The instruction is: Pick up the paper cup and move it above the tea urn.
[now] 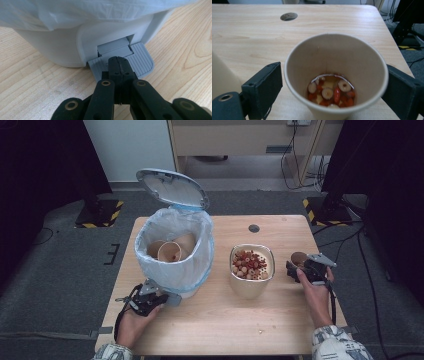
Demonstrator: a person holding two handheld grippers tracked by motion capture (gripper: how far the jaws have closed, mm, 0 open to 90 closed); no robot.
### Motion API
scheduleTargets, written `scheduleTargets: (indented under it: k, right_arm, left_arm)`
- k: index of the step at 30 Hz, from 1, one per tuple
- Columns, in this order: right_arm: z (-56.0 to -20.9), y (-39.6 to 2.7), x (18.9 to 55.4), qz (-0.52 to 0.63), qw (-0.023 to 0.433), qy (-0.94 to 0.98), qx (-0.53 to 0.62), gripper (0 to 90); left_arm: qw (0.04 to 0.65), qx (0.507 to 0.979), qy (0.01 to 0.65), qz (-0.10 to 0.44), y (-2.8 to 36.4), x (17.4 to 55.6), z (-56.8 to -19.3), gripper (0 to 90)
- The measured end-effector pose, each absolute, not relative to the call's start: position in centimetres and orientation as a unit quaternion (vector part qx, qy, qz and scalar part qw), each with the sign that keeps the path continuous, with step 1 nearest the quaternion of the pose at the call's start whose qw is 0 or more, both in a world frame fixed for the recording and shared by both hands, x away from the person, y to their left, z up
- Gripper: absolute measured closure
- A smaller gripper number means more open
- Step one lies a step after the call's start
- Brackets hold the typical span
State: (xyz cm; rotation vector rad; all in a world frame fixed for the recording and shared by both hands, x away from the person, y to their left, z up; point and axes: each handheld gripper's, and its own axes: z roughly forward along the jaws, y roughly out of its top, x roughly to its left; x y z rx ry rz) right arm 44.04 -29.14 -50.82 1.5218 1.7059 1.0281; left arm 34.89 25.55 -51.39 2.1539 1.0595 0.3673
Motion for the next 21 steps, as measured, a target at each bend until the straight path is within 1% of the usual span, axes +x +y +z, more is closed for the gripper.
scheduleTargets:
  k: [6,14,21]
  right_arm:
    - [-51.0,-28.8,44.6,0.384,0.315,0.648,0.578,10.3]
    - [-51.4,-28.8,45.0,0.392,0.317,0.641,0.579,15.7]
    - [-51.7,-29.1,45.3,0.397,0.313,0.639,0.580,18.0]
  left_arm:
    - [0.350,0.831,0.408,0.141,25.6,34.9,-51.4,90.0]
    - [0.350,0.831,0.409,0.141,25.6,34.9,-51.4,90.0]
    - [0.350,0.831,0.409,0.141,25.6,34.9,-51.4,90.0]
